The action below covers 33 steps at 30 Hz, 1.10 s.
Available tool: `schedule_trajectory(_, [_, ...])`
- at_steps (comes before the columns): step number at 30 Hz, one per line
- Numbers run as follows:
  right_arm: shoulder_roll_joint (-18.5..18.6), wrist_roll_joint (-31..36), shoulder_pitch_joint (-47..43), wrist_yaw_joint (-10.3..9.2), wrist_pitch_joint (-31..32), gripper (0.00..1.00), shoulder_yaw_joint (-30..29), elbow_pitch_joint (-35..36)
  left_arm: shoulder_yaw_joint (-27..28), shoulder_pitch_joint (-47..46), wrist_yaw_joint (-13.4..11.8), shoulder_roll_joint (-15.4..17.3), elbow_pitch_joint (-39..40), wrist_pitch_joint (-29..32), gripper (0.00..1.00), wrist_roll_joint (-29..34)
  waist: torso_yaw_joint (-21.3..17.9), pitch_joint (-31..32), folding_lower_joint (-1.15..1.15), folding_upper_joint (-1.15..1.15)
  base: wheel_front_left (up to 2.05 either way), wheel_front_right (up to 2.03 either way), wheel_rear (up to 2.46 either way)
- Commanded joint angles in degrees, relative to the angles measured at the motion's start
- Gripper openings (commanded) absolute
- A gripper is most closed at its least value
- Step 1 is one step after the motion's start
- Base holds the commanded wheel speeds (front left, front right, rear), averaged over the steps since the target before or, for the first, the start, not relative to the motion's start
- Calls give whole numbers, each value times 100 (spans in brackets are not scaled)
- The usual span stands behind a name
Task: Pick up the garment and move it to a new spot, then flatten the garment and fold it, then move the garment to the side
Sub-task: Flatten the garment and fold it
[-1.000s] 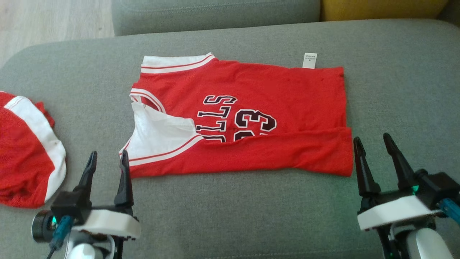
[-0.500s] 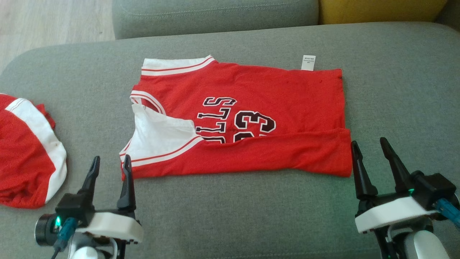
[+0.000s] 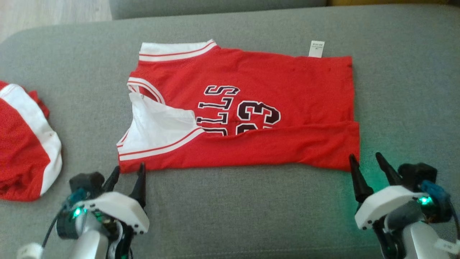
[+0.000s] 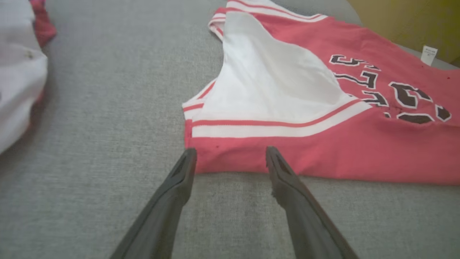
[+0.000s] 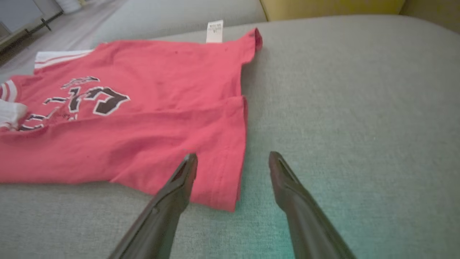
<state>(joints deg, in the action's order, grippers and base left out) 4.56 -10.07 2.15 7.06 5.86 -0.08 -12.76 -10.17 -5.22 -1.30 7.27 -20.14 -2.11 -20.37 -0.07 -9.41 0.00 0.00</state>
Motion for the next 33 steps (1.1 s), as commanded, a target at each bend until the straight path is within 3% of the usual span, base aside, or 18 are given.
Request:
schedule_trajectory(1, [20, -15, 285, 43, 89, 100, 158, 90, 232, -348, 47, 53, 26, 75, 100, -85, 16, -137, 0, 0, 0, 0, 0])
schedule_trajectory(6, [-48, -129, 500, 43, 525, 100, 213, -265, 296, -640, 214, 51, -343, 310, 100, -359, 29, -329, 0, 0, 0, 0, 0])
schedule_trajectory(7, [-61, -157, 523, 43, 589, 100, 219, -312, 306, -676, 247, 52, -403, 325, 74, -403, 31, -349, 0, 0, 0, 0, 0])
schedule_trajectory(9, [-84, -256, 541, 43, 712, 44, 223, -404, 319, -724, 298, 67, -491, 294, 0, -447, 35, -377, 0, 0, 0, 0, 0])
schedule_trajectory(10, [-84, -256, 541, 43, 712, 44, 223, -404, 319, -724, 298, 67, -491, 294, 0, -447, 35, -377, 0, 0, 0, 0, 0])
schedule_trajectory(11, [-91, -294, 546, 43, 756, 27, 231, -427, 314, -735, 318, 76, -537, 295, 0, -460, 38, -389, 0, 0, 0, 0, 0])
schedule_trajectory(12, [-98, -346, 552, 43, 750, 0, 228, -425, 310, -746, 335, 79, -569, 281, 0, -471, 42, -397, 0, 0, 0, 0, 0])
schedule_trajectory(23, [14, -645, 323, 43, 735, 0, 105, -208, 342, -247, 221, 127, -63, -61, 0, -466, 108, -172, 0, 0, 0, 0, 0])
schedule_trajectory(33, [250, -815, -454, 43, 1095, 0, -187, 153, 194, 985, -160, 80, 1227, 436, 0, -471, 220, 328, 0, 0, 0, 0, 0])
